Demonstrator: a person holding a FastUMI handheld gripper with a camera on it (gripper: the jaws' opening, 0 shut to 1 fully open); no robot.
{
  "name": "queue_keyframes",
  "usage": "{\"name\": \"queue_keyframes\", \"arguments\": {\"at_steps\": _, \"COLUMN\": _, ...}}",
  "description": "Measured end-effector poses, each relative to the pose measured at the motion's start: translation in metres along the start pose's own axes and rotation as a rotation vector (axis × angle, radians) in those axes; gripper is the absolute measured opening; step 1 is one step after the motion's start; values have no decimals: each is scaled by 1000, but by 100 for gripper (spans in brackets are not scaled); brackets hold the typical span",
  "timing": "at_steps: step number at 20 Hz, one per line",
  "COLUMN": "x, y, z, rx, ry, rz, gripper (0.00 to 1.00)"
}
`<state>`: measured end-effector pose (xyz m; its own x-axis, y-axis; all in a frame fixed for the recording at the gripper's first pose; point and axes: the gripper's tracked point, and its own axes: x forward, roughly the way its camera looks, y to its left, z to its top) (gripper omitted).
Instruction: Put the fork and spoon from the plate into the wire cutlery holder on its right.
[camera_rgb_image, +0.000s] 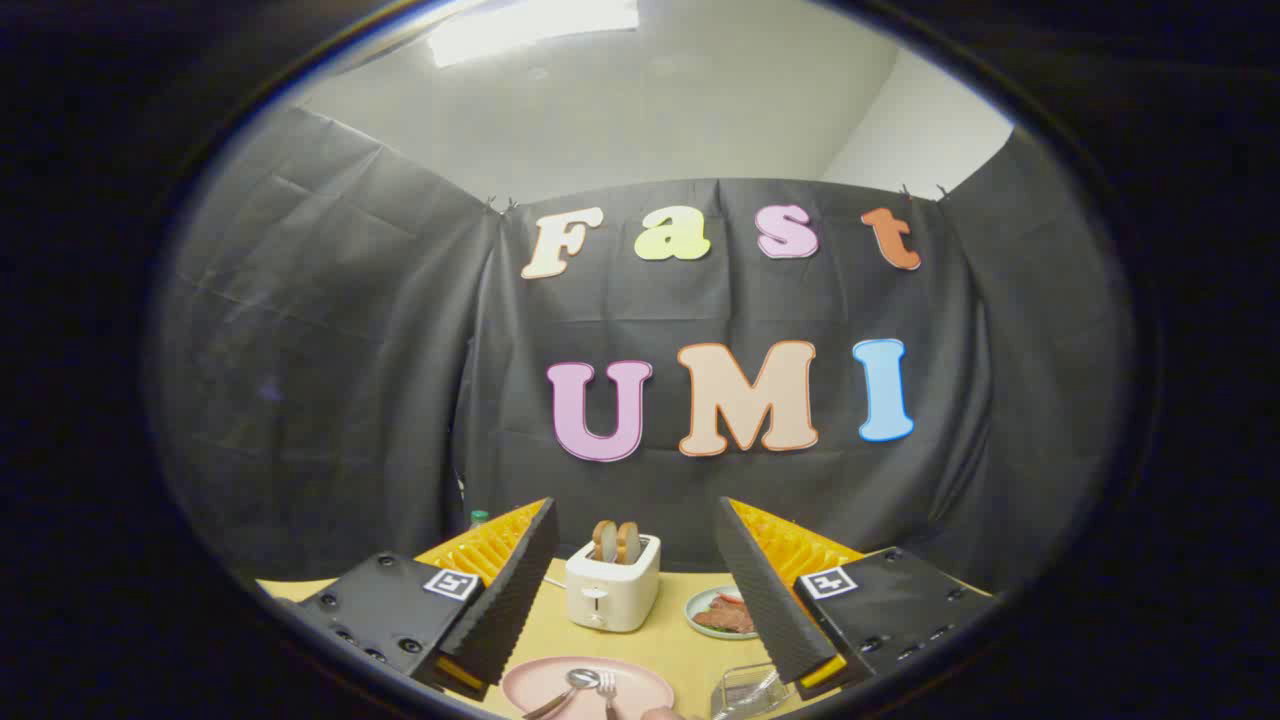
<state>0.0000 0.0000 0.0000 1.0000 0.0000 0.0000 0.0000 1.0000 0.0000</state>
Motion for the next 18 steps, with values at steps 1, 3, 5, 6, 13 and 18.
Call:
{"name": "queue_keyframes", "arguments": {"at_steps": 1, "x": 2, "y": 2, "z": -2, "rx": 0, "ry": 9, "rz": 6, "gripper": 100}}
{"name": "queue_keyframes", "arguments": {"at_steps": 3, "x": 5, "y": 4, "z": -4, "rx": -11, "ry": 13, "rz": 12, "gripper": 100}}
{"name": "queue_keyframes", "arguments": {"at_steps": 5, "x": 5, "y": 9, "z": -7, "rx": -24, "ry": 21, "rz": 24, "gripper": 100}}
{"name": "queue_keyframes", "arguments": {"at_steps": 6, "x": 7, "y": 10, "z": -8, "rx": -27, "ry": 21, "rz": 31, "gripper": 100}}
{"name": "queue_keyframes", "arguments": {"at_steps": 13, "x": 9, "y": 21, "z": -13, "rx": -35, "ry": 42, "rz": 69, "gripper": 100}}
{"name": "queue_keyframes", "arguments": {"at_steps": 18, "x": 13, "y": 20, "z": -21, "rx": -33, "ry": 62, "rz": 70, "gripper": 100}}
